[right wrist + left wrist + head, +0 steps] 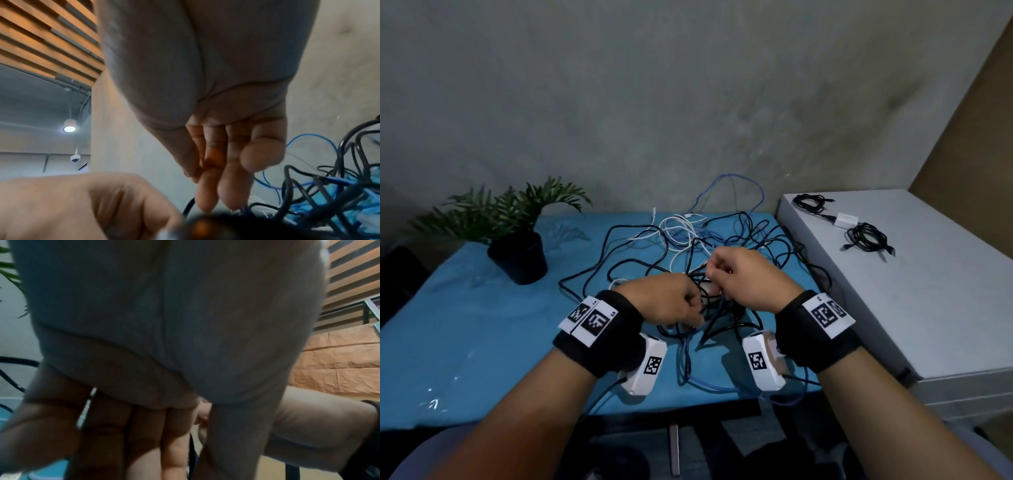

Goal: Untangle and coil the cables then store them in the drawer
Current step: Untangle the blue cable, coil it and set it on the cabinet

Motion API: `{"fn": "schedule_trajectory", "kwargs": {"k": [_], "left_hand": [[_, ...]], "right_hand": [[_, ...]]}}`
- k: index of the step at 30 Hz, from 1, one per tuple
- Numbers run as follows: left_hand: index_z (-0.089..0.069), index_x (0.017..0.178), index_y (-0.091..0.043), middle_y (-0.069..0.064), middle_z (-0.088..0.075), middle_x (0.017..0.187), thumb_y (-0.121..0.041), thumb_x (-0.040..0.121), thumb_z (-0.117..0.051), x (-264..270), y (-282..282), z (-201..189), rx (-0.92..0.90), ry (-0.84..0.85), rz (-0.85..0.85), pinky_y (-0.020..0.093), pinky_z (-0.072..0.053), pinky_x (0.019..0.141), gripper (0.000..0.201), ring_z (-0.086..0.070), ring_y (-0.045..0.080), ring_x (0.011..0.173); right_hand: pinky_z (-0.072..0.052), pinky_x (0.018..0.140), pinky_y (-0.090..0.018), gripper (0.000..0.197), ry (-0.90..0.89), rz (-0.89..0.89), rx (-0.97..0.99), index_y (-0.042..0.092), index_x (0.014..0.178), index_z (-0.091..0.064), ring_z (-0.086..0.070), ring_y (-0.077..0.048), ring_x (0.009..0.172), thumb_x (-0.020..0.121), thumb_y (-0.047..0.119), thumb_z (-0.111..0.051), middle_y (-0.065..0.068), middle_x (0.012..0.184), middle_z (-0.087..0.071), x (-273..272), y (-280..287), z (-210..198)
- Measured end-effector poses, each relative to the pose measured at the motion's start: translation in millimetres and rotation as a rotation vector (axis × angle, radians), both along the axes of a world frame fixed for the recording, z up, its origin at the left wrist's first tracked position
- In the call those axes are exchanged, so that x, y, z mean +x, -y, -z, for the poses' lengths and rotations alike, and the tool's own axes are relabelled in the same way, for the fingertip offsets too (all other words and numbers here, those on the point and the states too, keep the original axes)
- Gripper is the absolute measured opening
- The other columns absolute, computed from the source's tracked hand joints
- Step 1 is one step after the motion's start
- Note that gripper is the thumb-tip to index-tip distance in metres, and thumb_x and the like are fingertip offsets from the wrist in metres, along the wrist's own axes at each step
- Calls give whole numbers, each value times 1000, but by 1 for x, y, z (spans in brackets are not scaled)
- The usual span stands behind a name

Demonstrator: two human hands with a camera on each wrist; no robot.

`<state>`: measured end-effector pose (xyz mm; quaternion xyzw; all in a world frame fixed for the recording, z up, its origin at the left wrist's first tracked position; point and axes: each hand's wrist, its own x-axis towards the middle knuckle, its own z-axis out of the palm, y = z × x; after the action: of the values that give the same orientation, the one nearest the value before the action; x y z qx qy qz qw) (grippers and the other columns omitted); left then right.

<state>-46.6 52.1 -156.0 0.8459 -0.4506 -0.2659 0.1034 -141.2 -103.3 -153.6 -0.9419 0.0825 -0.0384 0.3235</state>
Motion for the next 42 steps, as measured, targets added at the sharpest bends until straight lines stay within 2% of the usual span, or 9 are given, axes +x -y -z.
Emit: {"fn": "schedule_trajectory", "kwargs": {"k": [4,7,13,20,26,30,33,37,42], "left_hand": [[-70,90,-19,-4,-75,88,-31,93,-67,6,-1,-3,-78,38,-49,24,-47,63,12,-59,6,63],[-69,82,-25,-11,-70,76,-41,93,-69,15,-3,-8,-235,66,-157,25,-46,59,20,-59,5,63],[-70,91,-24,-6,-70,88,-37,92,-71,18,0,-8,-397,71,-238,32,-51,74,13,-63,12,78],[-66,104,-25,-10,-70,97,-46,91,-69,14,8,-1,-563,38,-296,29,-51,76,25,-66,8,86],[-70,106,-21,-6,-75,103,-57,93,-60,15,8,-15,-834,-161,-144,35,-49,87,40,-67,11,94],[-66,90,-11,0,-70,70,-22,104,-56,10,7,-32,-1022,-159,-158,31,-54,66,20,-64,16,64],[-61,93,-11,-4,-43,54,-19,107,-49,7,4,-49,-1251,-247,-319,26,-36,42,21,-37,13,42],[-56,97,-15,-2,-32,57,-25,110,-40,5,-1,-68,-1459,-484,-388,24,-26,40,23,-24,11,41],[-61,124,-7,8,-68,78,-54,107,-24,5,-8,-75,-1349,-756,-351,32,-51,56,62,-61,18,57]], "right_hand": [[-42,68,-28,16,-65,25,-38,25,114,-58,-60,5,64,100,35,-59,1,84,-74,-5,9,-4],[-47,83,-33,44,-156,59,-169,26,137,-52,-65,-21,103,98,44,-61,-5,114,-72,-3,14,4],[-51,74,-34,24,-187,72,-126,20,81,-58,-64,-19,78,97,37,-63,-1,80,-73,5,19,22],[-50,57,-31,22,261,162,309,9,82,-61,-67,-21,55,100,22,-60,-5,70,-72,9,15,2],[-54,59,-24,12,554,56,791,3,95,-55,-70,-19,65,103,12,-56,-9,78,-72,-3,7,-41],[-51,63,-27,19,511,83,627,6,93,-62,-67,-16,69,104,19,-55,-2,85,-71,-7,9,-44],[-46,61,-22,26,385,71,400,12,98,-69,-63,-8,64,102,35,-57,0,86,-72,-12,7,-46],[-56,68,-34,37,-11,-300,134,27,102,-71,-65,-6,70,93,60,-57,5,90,-72,-18,-18,-43],[-40,45,-27,31,6,-353,488,9,94,-62,-50,-17,43,109,27,-43,-8,70,-64,-19,-34,-45]]}}
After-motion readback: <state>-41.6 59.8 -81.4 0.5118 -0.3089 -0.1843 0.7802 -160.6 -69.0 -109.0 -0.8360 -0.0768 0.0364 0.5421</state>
